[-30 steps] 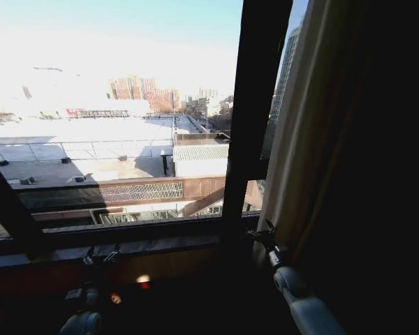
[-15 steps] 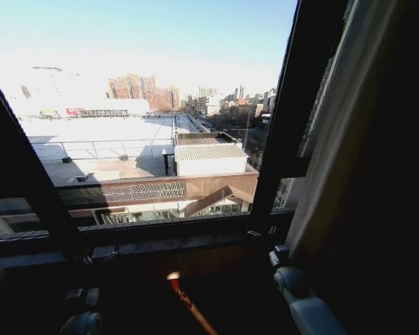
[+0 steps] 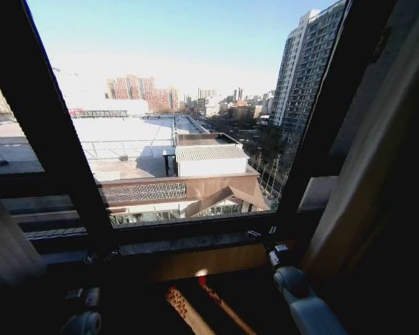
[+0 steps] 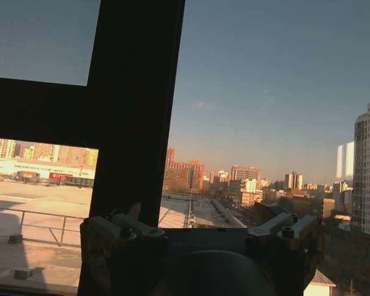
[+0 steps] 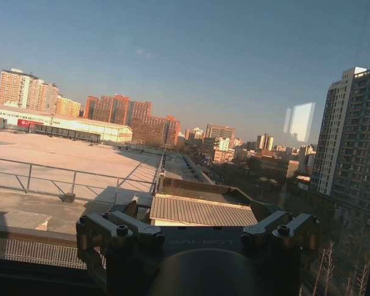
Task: Open the curtains by pulling them apart, changing their state from closed to fully open.
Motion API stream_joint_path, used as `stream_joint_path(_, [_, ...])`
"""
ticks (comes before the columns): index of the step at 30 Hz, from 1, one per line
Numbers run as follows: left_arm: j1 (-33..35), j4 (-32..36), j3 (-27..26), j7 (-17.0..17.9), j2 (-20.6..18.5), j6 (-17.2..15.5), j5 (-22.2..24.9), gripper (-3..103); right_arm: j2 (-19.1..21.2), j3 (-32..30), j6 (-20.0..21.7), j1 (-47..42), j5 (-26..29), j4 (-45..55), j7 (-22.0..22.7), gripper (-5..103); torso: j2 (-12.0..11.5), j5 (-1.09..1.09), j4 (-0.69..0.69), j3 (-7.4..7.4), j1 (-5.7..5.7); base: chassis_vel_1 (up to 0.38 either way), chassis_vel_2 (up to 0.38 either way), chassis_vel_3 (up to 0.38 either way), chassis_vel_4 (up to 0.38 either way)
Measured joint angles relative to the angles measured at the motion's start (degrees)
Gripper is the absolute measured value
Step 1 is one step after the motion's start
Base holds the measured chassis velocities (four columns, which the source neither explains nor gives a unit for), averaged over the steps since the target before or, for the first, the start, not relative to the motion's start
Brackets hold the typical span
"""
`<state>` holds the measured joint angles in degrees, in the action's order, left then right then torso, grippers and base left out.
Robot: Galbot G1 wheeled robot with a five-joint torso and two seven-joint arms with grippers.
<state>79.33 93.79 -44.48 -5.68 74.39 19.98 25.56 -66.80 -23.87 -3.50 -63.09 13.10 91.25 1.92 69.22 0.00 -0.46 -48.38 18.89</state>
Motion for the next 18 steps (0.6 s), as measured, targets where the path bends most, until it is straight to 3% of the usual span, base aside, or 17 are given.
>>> stream_joint_path(18, [0.0,0.0,0.0,0.0,0.0,0.0,0.0,100,0.0,0.0,0.0,0.0,0.0,0.0,0.0,100,0.0,-0.01,0.00,0.00,0.00,0.388,0.321,-0.382,-0.322])
